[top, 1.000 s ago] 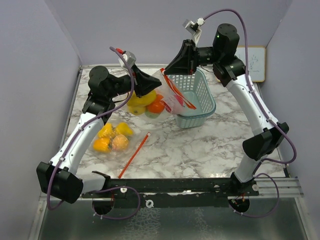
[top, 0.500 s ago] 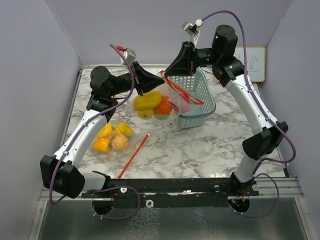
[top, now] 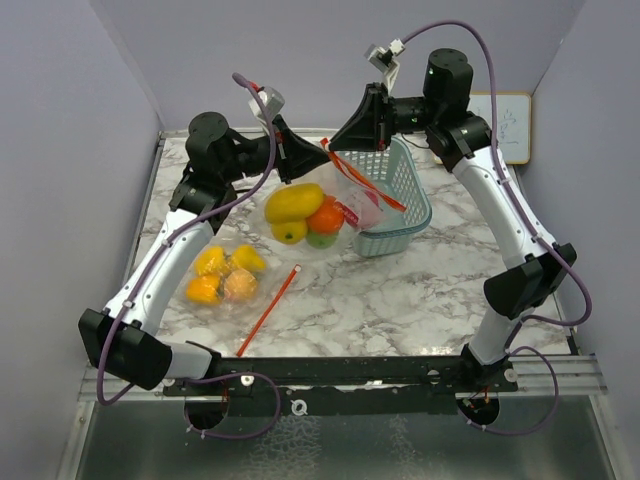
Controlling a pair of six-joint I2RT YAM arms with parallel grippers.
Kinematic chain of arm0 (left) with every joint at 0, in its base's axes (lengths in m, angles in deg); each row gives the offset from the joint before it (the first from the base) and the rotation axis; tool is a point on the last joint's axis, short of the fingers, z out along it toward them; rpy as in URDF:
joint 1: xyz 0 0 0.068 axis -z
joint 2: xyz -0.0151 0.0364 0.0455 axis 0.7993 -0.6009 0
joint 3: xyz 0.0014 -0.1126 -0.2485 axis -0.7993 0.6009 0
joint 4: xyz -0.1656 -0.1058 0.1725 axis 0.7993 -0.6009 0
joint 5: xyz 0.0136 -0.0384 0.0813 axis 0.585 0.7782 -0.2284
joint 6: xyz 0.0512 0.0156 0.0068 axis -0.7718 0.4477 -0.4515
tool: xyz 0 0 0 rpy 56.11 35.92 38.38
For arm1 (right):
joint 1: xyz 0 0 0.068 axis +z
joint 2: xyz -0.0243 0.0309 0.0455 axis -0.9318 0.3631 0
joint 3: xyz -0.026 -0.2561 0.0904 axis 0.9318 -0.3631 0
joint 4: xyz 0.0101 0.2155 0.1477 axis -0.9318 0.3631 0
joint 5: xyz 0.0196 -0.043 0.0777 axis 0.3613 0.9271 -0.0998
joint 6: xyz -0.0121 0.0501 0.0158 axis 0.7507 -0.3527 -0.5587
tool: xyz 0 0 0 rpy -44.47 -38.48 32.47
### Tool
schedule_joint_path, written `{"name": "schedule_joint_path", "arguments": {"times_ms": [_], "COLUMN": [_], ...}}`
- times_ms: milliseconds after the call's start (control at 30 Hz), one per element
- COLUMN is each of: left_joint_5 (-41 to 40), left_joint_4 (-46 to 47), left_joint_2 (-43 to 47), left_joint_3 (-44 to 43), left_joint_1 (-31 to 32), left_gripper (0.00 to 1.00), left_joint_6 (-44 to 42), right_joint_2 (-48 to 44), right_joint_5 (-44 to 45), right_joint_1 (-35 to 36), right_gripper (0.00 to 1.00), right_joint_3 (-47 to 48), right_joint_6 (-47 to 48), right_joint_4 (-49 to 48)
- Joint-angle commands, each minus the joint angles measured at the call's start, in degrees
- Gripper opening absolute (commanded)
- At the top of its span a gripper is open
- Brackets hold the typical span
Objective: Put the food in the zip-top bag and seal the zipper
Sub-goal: Zip the zipper food storage bag at the center of the board.
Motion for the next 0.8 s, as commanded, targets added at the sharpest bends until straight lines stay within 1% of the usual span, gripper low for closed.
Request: {"name": "schedule_joint_path", "arguments": {"times_ms": [0,100,267,367,567,667,700,733,767], "left_joint_5": [-12.1,-15.3,-15.2,-15.8,-12.0,-11.5,-11.1,-11.0,-10.9], "left_joint_4": [-12.1,-12.8,-12.7,-12.5,-5.5,-4.2,-3.8,-3.6,-3.2], "left_joint_2": [1.5,1.7,2.7,4.0,5.9,6.4,6.5,6.6,6.6], "left_joint_3": [-4.5,-4.0,-4.1,-3.9,-1.8,-0.9,-0.6,-0.3,0.0], "left_joint_1": [-0.2,-0.3,-0.7,-1.3,-3.4,-4.2,-4.4,-4.4,-4.4], "left_gripper": [0.0,0.0,0.0,0.0,0.0,0.0,0.0,0.0,0.0], "left_joint_6": [-10.0,-9.7,-10.5,-10.8,-4.9,-3.4,-2.8,-2.4,-1.9], "right_joint_2": [-0.1,-0.2,-0.4,-0.6,0.2,0.4,0.4,0.4,0.3], "right_joint_5": [2.7,3.0,6.1,6.5,5.6,5.8,5.9,5.8,5.4], "right_joint_1": [-0.2,-0.2,-0.4,-0.9,-1.1,-1.1,-1.1,-1.1,-1.1], "right_gripper": [0.03,0.03,0.03,0.03,0.03,0.03,0.05,0.12,0.21], "right_joint_3": [1.6,1.5,0.8,0.1,-1.0,-0.9,-0.9,-0.8,-0.8], "right_joint_6": [4.8,6.5,11.0,11.9,11.5,11.6,11.6,11.3,10.8], "right_joint_4": [5.2,6.6,11.6,12.2,10.6,10.3,10.0,9.4,8.4]}}
